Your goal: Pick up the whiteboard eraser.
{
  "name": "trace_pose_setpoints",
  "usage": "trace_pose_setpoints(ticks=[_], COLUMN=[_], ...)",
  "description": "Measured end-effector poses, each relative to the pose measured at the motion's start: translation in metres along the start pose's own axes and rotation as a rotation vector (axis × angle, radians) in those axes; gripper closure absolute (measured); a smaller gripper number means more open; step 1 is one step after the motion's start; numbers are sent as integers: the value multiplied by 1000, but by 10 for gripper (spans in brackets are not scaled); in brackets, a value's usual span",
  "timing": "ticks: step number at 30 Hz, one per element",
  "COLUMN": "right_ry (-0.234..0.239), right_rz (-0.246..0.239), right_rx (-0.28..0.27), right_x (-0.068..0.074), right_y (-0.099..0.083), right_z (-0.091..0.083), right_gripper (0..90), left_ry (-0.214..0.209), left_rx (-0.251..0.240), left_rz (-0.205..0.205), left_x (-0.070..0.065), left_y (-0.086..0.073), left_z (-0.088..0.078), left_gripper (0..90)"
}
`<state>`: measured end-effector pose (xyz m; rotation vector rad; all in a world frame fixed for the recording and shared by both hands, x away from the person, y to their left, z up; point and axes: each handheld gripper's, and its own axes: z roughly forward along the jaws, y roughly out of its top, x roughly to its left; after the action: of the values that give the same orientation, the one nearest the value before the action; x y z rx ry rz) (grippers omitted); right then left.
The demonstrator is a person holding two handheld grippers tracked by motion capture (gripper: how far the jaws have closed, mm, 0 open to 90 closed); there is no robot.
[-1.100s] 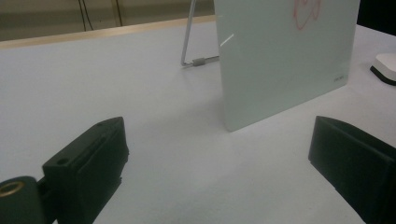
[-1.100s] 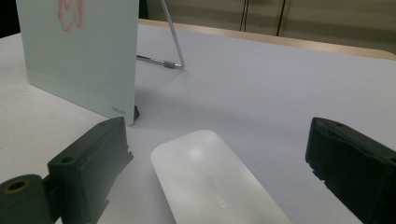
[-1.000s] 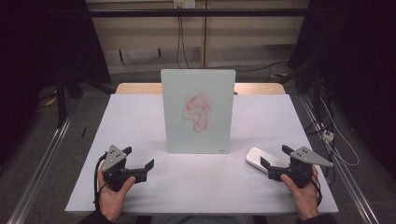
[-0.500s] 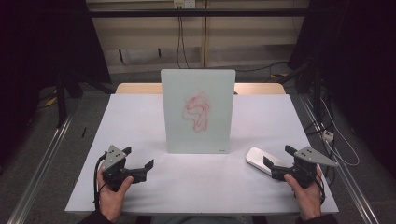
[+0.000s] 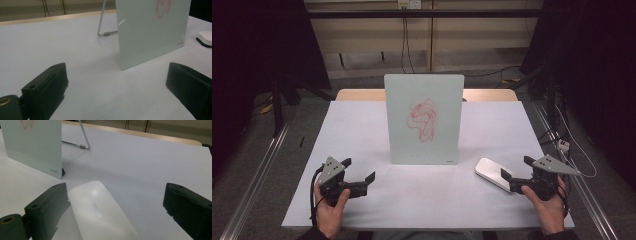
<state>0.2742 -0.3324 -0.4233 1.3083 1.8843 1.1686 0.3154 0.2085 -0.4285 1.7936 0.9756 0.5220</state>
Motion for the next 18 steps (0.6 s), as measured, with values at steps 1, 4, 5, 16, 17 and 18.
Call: trace_pose_setpoints(ticks=[1,4,5,16,17,18], right_ry=[2,11,13,90,94,95], right_rz=[-4,-13,-21,-93,-114,-130], right_rx=[10,37,51,197,221,238], right_x=[-1,-5,-6,-12,-11,-11], right_y=[0,1,1,13,14,14], right_z=[1,4,6,31,34,37], right_gripper=[63,67,69,119,126,127], left_ry=[-1,-6,-7,-4,-5,-7], left_rx=[2,5,7,7,8,7], left_rz=[0,-12,-11,-6,-5,-10], left_x=[0,0,0,1,1,1], left_y=[0,0,0,0,0,-1], left_z=[0,1,1,1,1,2], left_gripper=[39,39,39,39,39,39])
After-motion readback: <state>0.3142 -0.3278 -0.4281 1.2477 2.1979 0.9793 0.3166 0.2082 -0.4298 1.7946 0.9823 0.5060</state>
